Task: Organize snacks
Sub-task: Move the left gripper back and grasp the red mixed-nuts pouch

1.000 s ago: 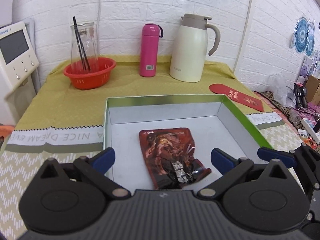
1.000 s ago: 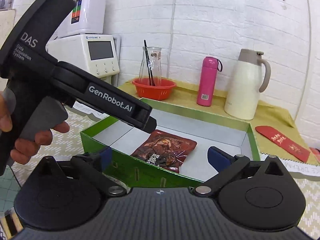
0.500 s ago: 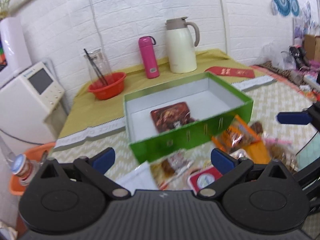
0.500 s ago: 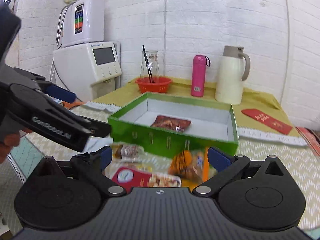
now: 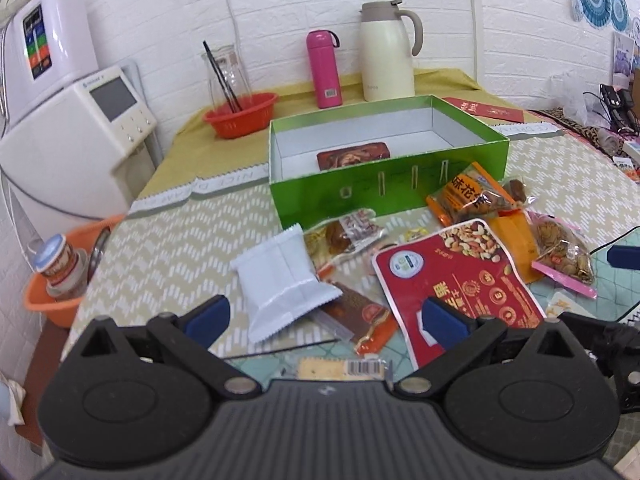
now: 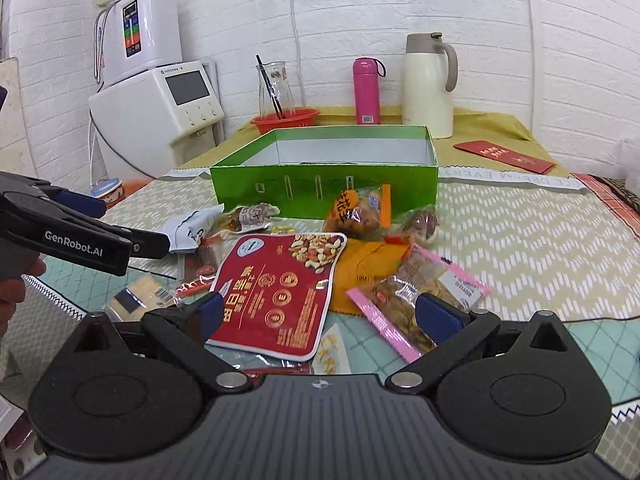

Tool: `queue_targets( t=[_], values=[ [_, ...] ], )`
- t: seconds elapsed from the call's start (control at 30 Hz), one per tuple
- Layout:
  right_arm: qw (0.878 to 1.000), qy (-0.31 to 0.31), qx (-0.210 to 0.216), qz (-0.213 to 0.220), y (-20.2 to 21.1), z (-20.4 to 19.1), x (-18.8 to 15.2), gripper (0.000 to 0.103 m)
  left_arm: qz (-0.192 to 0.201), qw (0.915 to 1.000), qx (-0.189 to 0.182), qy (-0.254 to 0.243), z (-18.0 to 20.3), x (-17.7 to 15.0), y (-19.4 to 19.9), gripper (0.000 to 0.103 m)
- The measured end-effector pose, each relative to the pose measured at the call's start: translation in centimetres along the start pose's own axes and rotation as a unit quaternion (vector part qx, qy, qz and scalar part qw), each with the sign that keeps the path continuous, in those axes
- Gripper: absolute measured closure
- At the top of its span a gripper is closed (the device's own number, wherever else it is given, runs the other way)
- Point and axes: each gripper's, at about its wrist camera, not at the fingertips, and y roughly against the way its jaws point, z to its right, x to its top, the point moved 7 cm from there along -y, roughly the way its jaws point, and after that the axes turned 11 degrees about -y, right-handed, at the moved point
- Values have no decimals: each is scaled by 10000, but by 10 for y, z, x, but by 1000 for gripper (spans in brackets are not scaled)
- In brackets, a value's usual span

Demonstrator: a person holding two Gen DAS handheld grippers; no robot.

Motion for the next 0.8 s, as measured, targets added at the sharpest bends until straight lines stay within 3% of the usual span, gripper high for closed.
queue_targets(
  t=[0.2, 0.37, 0.5, 0.6, 0.8],
  values=[
    [9998, 102, -81, -172, 2, -2, -15, 0, -49, 9995, -239, 191, 11, -21, 4, 1],
    [9994, 42, 111, -336, 0, -6, -23, 0, -234, 9955, -809, 436, 19, -31, -6, 1],
    [9995, 77, 218, -206, 4, -11, -21, 0, -167, 9936, -907, 655, 15, -24, -13, 1],
    [9991, 117, 384, -128, 5, -18, -15, 0, -145, 9889, -1177, 892, 14, -15, -23, 1],
    [9978, 213, 530, -350, -17, -28, -14, 0, -172, 9792, -1634, 1191, 17, 5, -56, 1]
  ],
)
